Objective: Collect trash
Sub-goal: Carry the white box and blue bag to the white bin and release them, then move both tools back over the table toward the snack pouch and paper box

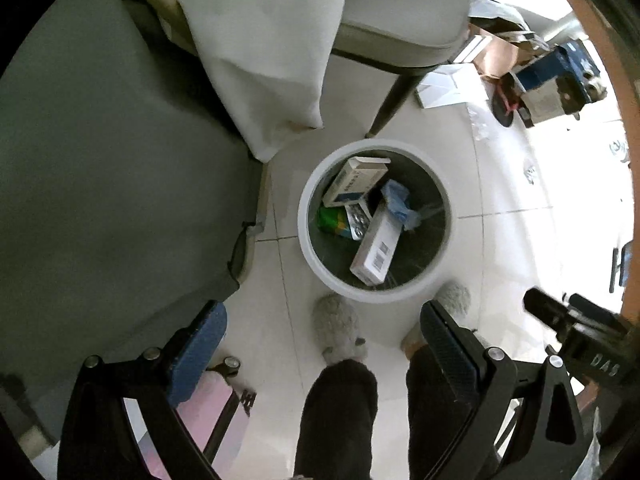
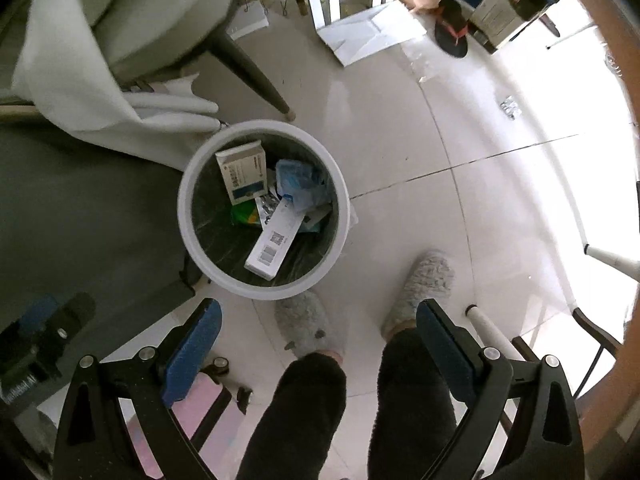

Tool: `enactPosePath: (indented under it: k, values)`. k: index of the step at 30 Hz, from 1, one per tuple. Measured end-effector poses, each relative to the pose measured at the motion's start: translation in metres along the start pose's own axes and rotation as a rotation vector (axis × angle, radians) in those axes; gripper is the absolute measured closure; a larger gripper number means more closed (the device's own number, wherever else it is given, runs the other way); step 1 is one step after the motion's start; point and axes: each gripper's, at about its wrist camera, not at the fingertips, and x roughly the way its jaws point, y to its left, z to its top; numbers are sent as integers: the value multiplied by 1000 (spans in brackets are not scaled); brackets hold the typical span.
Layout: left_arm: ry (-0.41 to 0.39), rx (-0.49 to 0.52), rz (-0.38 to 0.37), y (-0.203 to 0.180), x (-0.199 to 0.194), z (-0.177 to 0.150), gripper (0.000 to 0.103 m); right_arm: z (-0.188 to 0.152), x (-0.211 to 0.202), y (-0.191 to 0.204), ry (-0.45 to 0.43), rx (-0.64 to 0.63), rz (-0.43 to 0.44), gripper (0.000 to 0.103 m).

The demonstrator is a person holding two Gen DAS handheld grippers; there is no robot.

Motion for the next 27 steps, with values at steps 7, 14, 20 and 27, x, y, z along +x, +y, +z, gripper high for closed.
enactPosePath:
  k: [7,14,20,27]
  values:
    - [-43,6,5,-2,-79,-21,4,-19,-82,4,-51,-21,-4,4]
    - [-100,33,18,-8,-162,-41,4,-48,-177,11,-92,-38,35,4]
    - [-163,79,33,-19,-225,-59,4,-72,-253,14,-137,-51,76,4]
    - [-310,162,92,-54,-308,-63,4,-95,-329,-10,-209,28,200,4]
